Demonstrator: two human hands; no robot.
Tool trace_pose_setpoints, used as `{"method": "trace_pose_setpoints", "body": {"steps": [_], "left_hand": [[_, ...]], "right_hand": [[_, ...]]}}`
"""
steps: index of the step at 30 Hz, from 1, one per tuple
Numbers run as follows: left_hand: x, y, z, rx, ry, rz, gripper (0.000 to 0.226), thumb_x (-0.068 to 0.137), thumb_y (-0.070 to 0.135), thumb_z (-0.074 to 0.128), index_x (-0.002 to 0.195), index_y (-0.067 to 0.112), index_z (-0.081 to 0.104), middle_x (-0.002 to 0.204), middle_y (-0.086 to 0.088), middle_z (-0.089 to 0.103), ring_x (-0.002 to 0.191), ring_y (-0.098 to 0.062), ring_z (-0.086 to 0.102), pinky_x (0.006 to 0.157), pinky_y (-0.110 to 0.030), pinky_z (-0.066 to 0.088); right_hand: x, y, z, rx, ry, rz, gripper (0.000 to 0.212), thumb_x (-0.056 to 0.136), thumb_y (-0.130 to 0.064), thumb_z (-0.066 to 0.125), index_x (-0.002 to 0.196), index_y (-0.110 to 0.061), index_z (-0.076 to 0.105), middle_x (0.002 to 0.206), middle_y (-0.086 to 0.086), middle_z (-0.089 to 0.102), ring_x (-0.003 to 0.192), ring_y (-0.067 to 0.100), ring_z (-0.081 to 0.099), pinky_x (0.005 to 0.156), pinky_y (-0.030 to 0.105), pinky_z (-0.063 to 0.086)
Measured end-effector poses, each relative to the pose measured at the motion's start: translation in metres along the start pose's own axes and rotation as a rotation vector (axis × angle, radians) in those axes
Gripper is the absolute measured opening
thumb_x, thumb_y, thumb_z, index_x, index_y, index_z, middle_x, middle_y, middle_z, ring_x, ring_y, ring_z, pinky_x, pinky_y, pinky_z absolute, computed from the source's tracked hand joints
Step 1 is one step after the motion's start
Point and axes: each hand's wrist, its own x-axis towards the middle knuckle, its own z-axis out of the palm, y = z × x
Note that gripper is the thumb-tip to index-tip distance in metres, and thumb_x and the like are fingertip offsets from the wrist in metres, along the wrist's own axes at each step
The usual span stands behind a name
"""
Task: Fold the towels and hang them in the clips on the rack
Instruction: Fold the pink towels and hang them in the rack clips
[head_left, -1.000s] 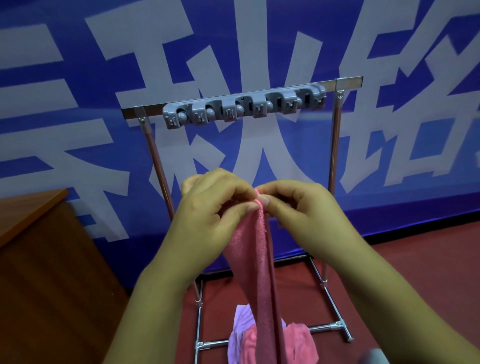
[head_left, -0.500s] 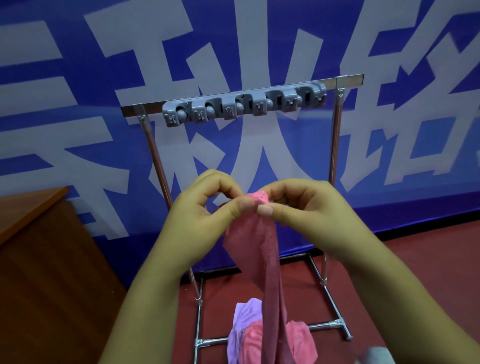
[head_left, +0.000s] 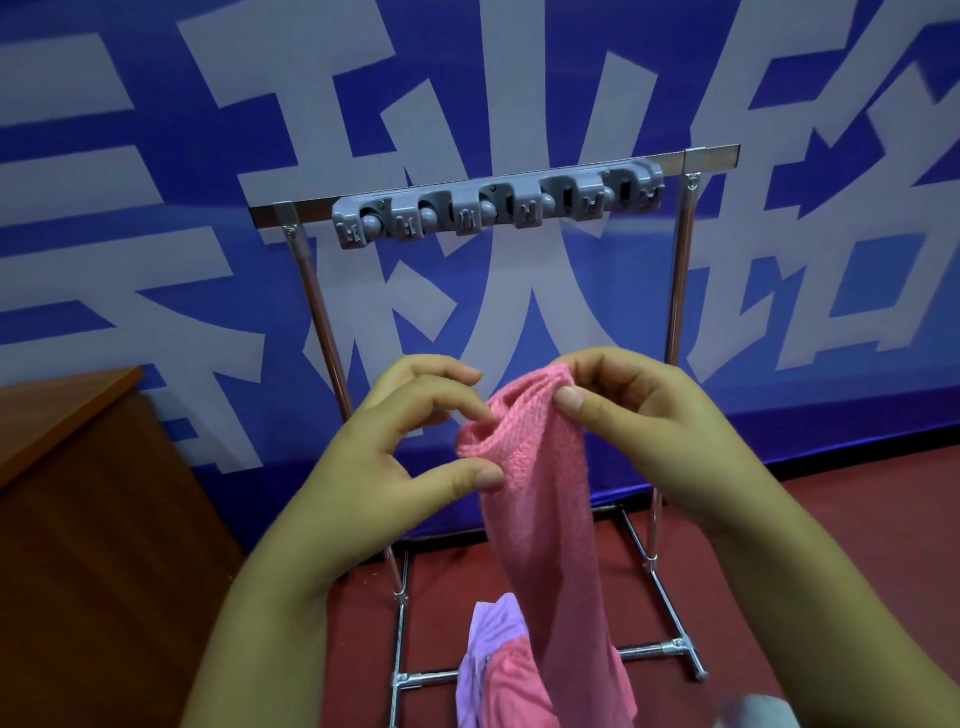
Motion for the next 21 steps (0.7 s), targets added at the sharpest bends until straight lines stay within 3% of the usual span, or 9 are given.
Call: {"method": "trace_pose_setpoints", "body": {"steps": [4, 9, 12, 16, 18, 21], "left_hand": [[0.002, 0.000, 0.003, 0.143, -0.117, -0.014, 0.029, 0.069, 0.049, 0.068, 0.091, 0.031, 0.070, 0.117, 0.020, 0.050, 0.118, 0.000, 0.049, 0.094, -0.007, 0.037], [0.010, 0.001, -0.010, 0.252, -0.088, 0.005, 0.029, 0.072, 0.053, 0.060, 0.079, 0.025, 0.069, 0.099, 0.014, 0.055, 0.098, -0.005, 0.057, 0.083, -0.011, 0.042], [0.019, 0.014, -0.016, 0.282, -0.027, 0.067, 0.030, 0.074, 0.051, 0.059, 0.075, 0.021, 0.063, 0.086, 0.008, 0.059, 0.086, -0.009, 0.059, 0.074, -0.013, 0.046], [0.030, 0.021, -0.009, 0.008, 0.109, -0.001, 0.016, 0.075, 0.026, 0.074, 0.078, 0.024, 0.058, 0.083, 0.000, 0.063, 0.076, -0.006, 0.062, 0.068, -0.019, 0.054], [0.033, 0.018, -0.004, -0.157, 0.199, -0.034, 0.027, 0.078, 0.004, 0.070, 0.083, 0.025, 0.054, 0.082, 0.002, 0.062, 0.077, -0.006, 0.063, 0.071, -0.022, 0.055], [0.033, 0.015, 0.005, -0.382, 0.302, -0.073, 0.038, 0.076, 0.001, 0.067, 0.098, 0.029, 0.054, 0.080, 0.006, 0.067, 0.079, -0.007, 0.066, 0.072, -0.022, 0.054]], "right_hand": [[-0.001, -0.003, -0.002, -0.003, -0.007, -0.002, 0.016, 0.082, -0.022, 0.060, 0.093, -0.015, 0.068, 0.092, 0.006, 0.070, 0.088, 0.016, 0.066, 0.082, 0.025, 0.053], [-0.003, 0.000, -0.004, -0.161, -0.024, 0.014, 0.010, 0.090, -0.019, 0.058, 0.094, -0.019, 0.067, 0.090, 0.001, 0.068, 0.090, 0.022, 0.065, 0.087, 0.031, 0.052], [-0.002, -0.007, -0.001, -0.148, -0.033, -0.031, 0.010, 0.092, -0.017, 0.054, 0.093, -0.018, 0.064, 0.085, -0.008, 0.065, 0.085, 0.012, 0.062, 0.085, 0.027, 0.051], [0.005, -0.017, 0.000, -0.007, -0.003, -0.089, 0.014, 0.094, -0.009, 0.049, 0.093, -0.018, 0.059, 0.078, -0.009, 0.061, 0.075, 0.003, 0.059, 0.074, 0.021, 0.053], [0.008, -0.016, 0.001, -0.009, 0.005, -0.089, 0.012, 0.094, -0.007, 0.049, 0.094, -0.017, 0.057, 0.078, -0.006, 0.059, 0.072, 0.002, 0.058, 0.071, 0.020, 0.053], [0.012, -0.014, 0.004, 0.016, 0.011, -0.108, 0.013, 0.094, -0.007, 0.050, 0.094, -0.017, 0.057, 0.077, -0.008, 0.059, 0.072, 0.001, 0.057, 0.069, 0.020, 0.052]]}}
